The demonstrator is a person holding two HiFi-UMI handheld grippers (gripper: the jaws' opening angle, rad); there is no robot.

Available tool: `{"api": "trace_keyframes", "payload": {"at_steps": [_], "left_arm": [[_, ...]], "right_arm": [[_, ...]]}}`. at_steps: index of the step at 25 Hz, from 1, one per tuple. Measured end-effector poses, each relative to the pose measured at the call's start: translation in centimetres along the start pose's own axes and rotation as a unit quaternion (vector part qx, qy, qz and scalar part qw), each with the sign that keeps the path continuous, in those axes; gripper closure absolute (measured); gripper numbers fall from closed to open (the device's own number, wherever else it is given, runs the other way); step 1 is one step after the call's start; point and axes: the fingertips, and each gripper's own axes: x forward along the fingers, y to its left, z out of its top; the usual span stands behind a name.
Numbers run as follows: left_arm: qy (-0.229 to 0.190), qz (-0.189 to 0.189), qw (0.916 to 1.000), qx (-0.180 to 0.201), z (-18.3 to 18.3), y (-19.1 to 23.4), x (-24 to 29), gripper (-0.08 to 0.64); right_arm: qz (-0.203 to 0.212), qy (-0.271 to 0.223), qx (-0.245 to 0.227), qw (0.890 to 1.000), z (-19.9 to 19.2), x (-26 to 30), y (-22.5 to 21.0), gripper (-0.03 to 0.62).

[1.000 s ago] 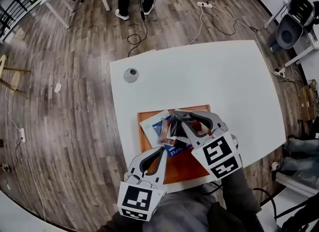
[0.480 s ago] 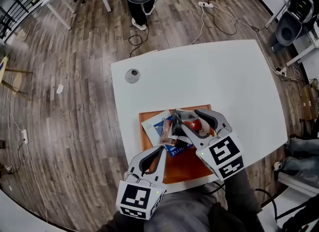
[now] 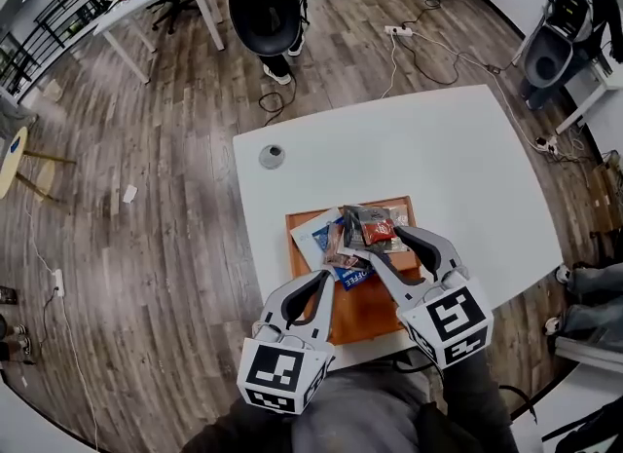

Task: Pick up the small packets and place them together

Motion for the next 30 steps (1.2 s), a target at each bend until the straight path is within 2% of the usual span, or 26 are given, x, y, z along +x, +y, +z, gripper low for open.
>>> {"api": "trace_keyframes", "payload": {"at_steps": [4,7,9,11,18,30], "left_arm": [[-0.003,-0.022,0.9996,0.014,-0.4,-1.8,-1.3,0.565],[-0.018,0.002,0.9995,0.026,-0.7,-1.9,-2.2,0.565],[-0.045,0.031,0.998,0.033,-0.1,-1.5,-2.9,0.565],[-0.072,0.045,0.9957,0.038,0.8,-1.4,-3.9,0.565],[-0.118,0.051,0.9893,0.069,4.3,-2.6,-5.9,0.565],[-0.134,0.048,0.986,0.086,5.1,-3.5,-6.5,0.565]], "right_arm": [[0.013,-0.028,0.05,0.998,-1.7,-1.9,3.1,0.403],[0.024,-0.051,0.066,0.996,-2.3,-3.2,6.0,0.421],[0.009,-0.074,0.057,0.996,-1.9,-3.9,7.2,0.52],[-0.012,-0.094,0.048,0.994,-1.0,-4.6,8.0,0.58],[-0.061,-0.152,0.052,0.985,2.4,-7.3,8.0,0.586],[-0.064,-0.16,0.048,0.984,3.5,-7.6,7.9,0.586]]}}
